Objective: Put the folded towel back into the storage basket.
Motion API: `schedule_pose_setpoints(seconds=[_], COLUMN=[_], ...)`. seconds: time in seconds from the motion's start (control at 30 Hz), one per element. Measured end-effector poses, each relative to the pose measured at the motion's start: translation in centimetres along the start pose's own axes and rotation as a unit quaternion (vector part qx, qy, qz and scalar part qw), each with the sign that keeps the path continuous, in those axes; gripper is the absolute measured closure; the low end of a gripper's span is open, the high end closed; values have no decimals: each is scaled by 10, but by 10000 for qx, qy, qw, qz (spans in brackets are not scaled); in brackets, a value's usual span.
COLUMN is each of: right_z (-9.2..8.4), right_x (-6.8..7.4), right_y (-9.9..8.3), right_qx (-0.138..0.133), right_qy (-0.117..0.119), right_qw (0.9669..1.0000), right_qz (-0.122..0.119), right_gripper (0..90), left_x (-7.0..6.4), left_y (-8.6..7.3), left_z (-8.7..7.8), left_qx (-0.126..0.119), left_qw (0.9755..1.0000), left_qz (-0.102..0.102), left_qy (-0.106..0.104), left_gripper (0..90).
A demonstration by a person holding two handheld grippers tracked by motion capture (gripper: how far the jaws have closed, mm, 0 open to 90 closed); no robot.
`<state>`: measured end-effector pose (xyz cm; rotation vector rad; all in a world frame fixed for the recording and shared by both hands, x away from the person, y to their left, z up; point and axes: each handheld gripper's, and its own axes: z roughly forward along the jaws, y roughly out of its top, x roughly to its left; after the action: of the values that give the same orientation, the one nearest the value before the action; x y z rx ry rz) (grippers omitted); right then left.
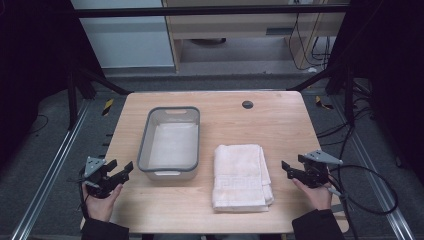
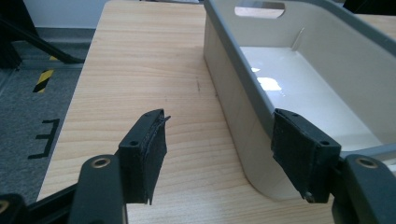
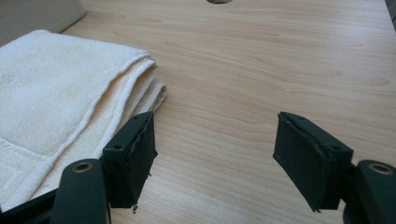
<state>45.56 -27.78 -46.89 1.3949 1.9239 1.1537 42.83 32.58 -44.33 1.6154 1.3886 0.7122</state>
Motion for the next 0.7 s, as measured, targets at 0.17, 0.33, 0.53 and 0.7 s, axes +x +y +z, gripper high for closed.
schedule_pose_setpoints(seconds=[0.17, 0.33, 0.53, 0.7], right_z=[-1, -1, -3, -2], right_x=[2, 8, 9, 10], right_y=[3, 7, 11, 14], right_qx=[23, 21, -50, -24], right_qy=[114, 176, 183, 241], right_qw=[9999, 9998, 9998, 9997], right_qz=[15, -52, -69, -60], right_gripper=[310, 315, 330, 345], left_x=[-4, -9, -17, -22], left_y=[4, 7, 9, 12], left_z=[-7, -10, -12, -12], left_qx=[-136, -180, -234, -248], left_qw=[9999, 9997, 9994, 9992], left_qz=[4, 58, 108, 144], left_qy=[-59, -140, -247, -283], left_gripper=[350, 346, 347, 360])
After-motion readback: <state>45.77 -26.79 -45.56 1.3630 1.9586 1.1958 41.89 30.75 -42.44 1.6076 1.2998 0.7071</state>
